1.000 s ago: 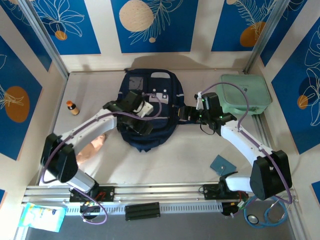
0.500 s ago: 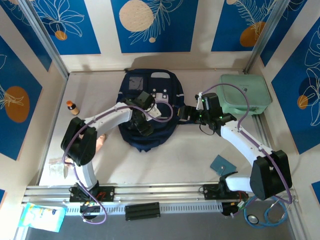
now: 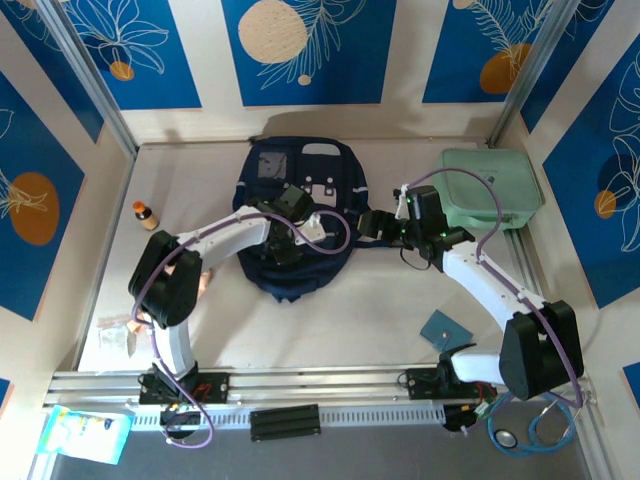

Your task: Pack books, pencil case, and school supplies into a backpack

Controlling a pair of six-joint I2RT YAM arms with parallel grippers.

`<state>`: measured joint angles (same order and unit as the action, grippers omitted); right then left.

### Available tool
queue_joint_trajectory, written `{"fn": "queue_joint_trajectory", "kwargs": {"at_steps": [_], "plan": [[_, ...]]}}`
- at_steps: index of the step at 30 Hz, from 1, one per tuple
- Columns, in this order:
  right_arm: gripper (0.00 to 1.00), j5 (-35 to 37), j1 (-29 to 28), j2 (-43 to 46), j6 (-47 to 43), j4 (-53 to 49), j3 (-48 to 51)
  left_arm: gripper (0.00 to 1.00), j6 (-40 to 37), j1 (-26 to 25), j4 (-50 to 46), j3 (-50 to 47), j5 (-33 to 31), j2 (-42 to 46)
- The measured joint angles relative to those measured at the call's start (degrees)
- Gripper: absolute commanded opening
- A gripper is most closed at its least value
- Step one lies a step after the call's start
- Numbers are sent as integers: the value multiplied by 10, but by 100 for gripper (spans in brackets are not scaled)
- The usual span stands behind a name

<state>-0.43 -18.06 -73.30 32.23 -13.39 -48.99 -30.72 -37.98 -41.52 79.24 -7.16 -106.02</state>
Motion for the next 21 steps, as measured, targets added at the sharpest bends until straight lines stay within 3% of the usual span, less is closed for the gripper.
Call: {"fn": "queue_joint_trajectory", "kwargs": {"at_steps": [6,13,21], "plan": [[78,-12,10,-1,13,17,20,0,-3,0,2,-1,3,21],[76,-40,15,-32,16,34,14,0,4,0,23,-18,5,87],[69,-120,26,-150,6,60,-93,0,31,1,90,-99,5,193]]}}
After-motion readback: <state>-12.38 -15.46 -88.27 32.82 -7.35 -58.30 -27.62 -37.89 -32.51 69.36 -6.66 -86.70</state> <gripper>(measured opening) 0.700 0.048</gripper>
